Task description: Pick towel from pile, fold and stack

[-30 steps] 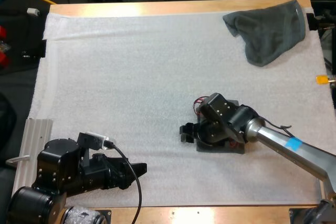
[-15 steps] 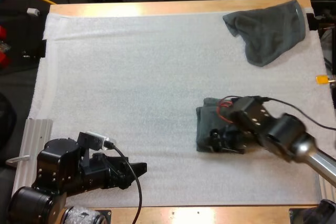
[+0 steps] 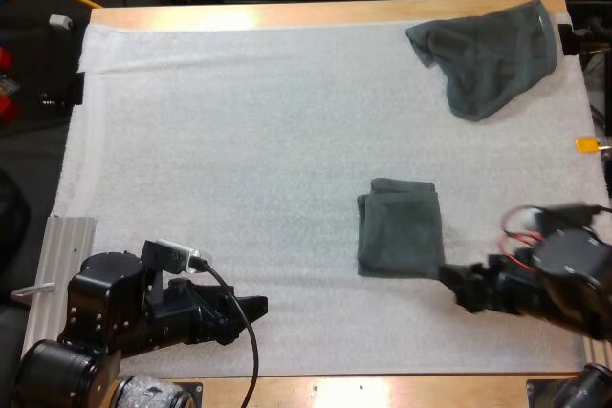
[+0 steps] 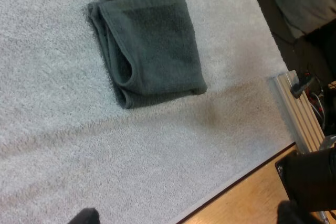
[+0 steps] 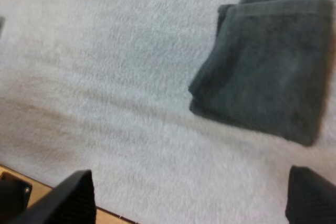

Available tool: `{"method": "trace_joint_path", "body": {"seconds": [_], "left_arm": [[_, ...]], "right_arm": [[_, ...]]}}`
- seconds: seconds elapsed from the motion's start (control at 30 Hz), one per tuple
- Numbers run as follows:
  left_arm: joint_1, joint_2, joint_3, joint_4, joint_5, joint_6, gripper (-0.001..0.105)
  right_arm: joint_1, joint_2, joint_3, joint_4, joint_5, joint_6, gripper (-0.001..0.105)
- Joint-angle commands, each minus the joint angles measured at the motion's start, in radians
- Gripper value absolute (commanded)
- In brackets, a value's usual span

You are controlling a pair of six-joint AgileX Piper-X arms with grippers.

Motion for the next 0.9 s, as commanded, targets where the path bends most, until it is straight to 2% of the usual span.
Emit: {"method": "trace_joint_path", "body": {"seconds": [0.0, 0.17, 0.23, 0.43, 0.73, 0.87], "left_arm": [[-0.001, -0.002, -0.005, -0.005, 0.004, 0.006, 0.065], [-0.001, -0.002, -0.005, -0.005, 0.004, 0.02, 0.065], [-0.001, -0.002, -0.005, -0.01, 0.004, 0.037, 0.07], [-0.001, 0.027, -0.005, -0.111, 0.004, 0.021, 0.072], [-0.015, 0.239, -0.005, -0.297, 0.011, -0.003, 0.072], [-0.06, 0.395, -0.005, -0.378, 0.023, -0.003, 0.072]], "right_arm": [[0.0, -0.027, -0.002, 0.04, 0.019, 0.014, 0.071], [0.0, -0.13, -0.002, 0.15, 0.076, 0.045, 0.071], [0.0, -0.16, -0.002, 0.18, 0.102, 0.046, 0.071], [0.0, -0.189, -0.002, 0.203, 0.138, 0.047, 0.071], [0.0, -0.186, -0.002, 0.203, 0.163, 0.047, 0.071], [0.0, -0.186, -0.002, 0.203, 0.163, 0.047, 0.071]]}}
